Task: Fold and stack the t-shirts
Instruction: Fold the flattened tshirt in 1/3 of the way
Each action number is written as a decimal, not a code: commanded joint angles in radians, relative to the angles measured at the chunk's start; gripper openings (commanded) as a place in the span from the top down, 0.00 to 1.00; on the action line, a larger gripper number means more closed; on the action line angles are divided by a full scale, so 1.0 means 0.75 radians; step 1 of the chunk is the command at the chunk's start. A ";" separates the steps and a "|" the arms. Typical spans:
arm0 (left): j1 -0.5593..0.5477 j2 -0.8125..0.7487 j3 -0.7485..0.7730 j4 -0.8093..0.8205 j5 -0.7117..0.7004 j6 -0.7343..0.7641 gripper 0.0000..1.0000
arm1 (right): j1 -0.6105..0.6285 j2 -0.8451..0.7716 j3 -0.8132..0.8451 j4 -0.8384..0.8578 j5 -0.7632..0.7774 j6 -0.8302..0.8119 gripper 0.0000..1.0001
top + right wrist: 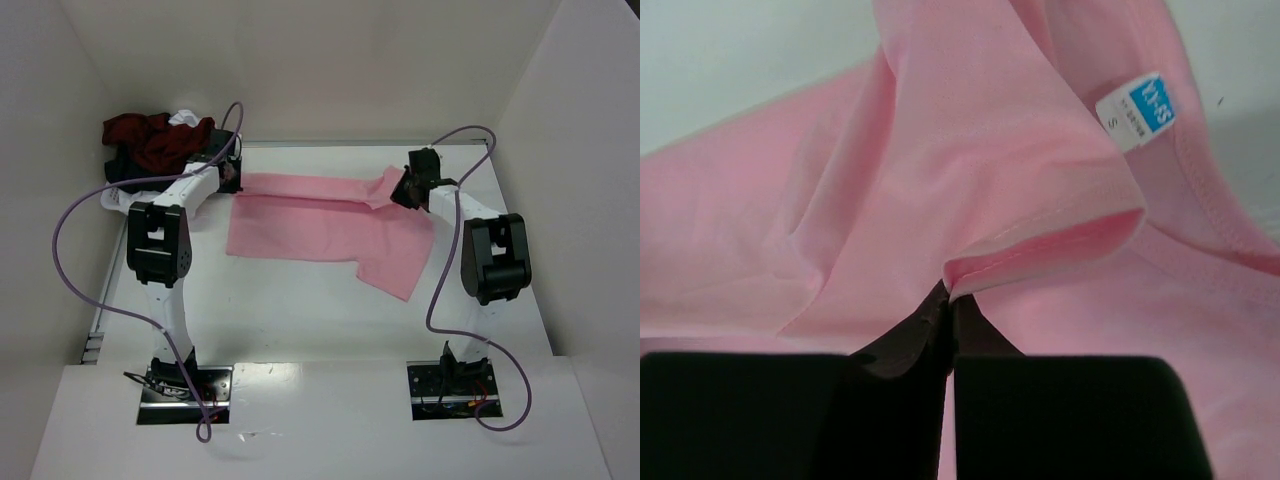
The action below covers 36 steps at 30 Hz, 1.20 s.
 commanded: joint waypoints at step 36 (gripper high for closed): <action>0.058 0.324 0.415 0.110 0.396 -0.203 0.40 | -0.049 0.592 0.847 -0.100 0.066 -0.293 0.34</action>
